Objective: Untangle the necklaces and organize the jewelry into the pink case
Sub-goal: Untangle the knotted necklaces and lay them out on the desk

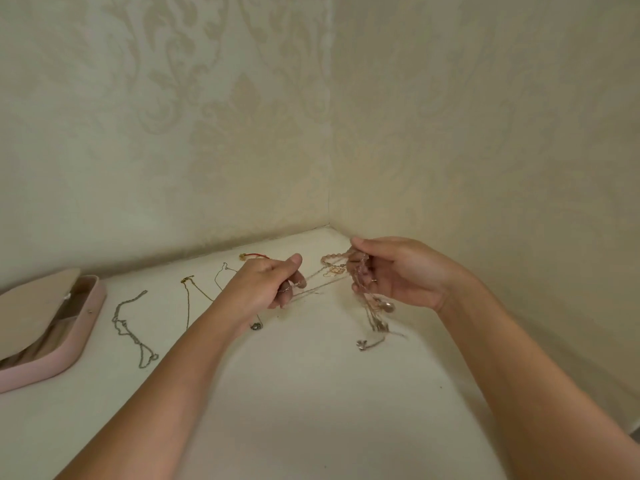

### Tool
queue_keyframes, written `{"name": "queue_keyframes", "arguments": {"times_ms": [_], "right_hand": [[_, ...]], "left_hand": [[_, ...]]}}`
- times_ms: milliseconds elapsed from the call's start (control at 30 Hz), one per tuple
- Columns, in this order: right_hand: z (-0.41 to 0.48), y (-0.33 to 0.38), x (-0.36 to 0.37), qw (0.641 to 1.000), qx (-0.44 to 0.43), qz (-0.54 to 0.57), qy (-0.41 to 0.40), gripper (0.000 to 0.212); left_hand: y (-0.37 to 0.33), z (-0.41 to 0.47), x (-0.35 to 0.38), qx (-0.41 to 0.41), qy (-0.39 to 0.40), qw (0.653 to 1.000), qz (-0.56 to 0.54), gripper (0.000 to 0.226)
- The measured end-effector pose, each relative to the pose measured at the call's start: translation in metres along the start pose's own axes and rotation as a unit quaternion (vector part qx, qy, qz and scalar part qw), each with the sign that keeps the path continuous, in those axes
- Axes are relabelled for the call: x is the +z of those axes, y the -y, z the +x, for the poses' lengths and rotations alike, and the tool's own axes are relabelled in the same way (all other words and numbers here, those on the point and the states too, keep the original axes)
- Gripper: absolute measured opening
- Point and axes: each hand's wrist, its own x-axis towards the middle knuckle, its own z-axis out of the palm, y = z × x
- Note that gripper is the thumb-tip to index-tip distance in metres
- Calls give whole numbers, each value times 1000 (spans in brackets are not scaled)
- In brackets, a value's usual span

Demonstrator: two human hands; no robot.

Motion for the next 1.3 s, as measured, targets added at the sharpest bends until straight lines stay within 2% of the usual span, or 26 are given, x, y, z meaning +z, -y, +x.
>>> {"name": "queue_keyframes", "arguments": {"times_ms": [167, 300, 433, 500, 567, 633, 700, 767, 867, 900, 967, 1100, 1300], "right_hand": [[4, -2, -6, 994, 1, 108, 0, 28], [9, -6, -5, 980, 22, 196, -20, 15], [10, -7, -7, 979, 58, 193, -6, 16], [7, -5, -7, 989, 68, 133, -13, 21], [5, -5, -11, 996, 86, -20, -30, 30], [1, -5, -13, 966, 117, -223, -62, 31], [-1, -5, -15, 923, 141, -341, -111, 14], [-4, -4, -16, 911, 135, -369, -127, 17], [-8, 0, -14, 917, 106, -378, -78, 42], [-10, 1, -12, 916, 105, -381, -64, 41], [-11, 1, -11, 909, 103, -401, -57, 27], [-9, -1, -18, 910, 73, -398, -90, 10], [-3, -6, -25, 885, 92, -451, -68, 10]], "left_hand": [[2, 2, -3, -36, 51, 998, -14, 45], [6, 4, -2, -58, 53, 996, -49, 40], [7, 6, -7, -52, 87, 969, -226, 30], [8, 8, -10, -53, 76, 953, -289, 29], [9, 9, -11, -42, 39, 961, -270, 29], [11, 9, -8, -21, -5, 980, -198, 30], [13, 11, -5, -11, -42, 989, -141, 30], [14, 12, -4, -14, -53, 989, -135, 29], [15, 13, -6, -23, -49, 990, -128, 29], [15, 14, -5, -25, -50, 990, -127, 29], [14, 13, -4, -25, -58, 990, -125, 29], [14, 13, -5, -20, -90, 993, -72, 30], [19, 20, -6, -18, -129, 991, 37, 31]]}}
